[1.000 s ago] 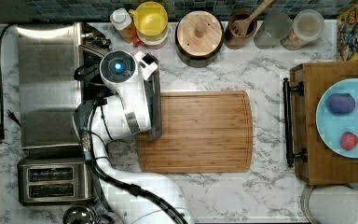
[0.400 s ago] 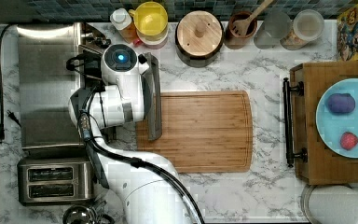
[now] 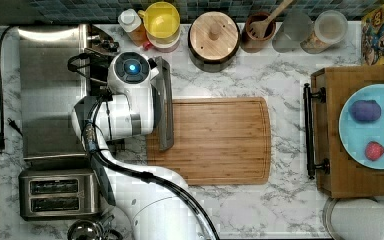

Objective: Put the bowl in the oven.

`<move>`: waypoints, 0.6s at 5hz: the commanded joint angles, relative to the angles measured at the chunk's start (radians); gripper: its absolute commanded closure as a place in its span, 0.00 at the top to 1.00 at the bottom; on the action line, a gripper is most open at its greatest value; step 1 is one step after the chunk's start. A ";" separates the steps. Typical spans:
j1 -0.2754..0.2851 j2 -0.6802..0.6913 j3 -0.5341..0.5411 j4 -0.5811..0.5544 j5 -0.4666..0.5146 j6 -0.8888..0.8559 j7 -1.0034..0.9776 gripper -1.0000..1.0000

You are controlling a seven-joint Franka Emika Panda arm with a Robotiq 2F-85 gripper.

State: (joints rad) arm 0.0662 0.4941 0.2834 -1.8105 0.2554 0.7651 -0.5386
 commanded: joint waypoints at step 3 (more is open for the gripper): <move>0.052 -0.030 0.031 -0.023 0.015 0.116 0.155 0.00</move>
State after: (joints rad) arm 0.0878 0.4961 0.3213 -1.8320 0.2722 0.8296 -0.5010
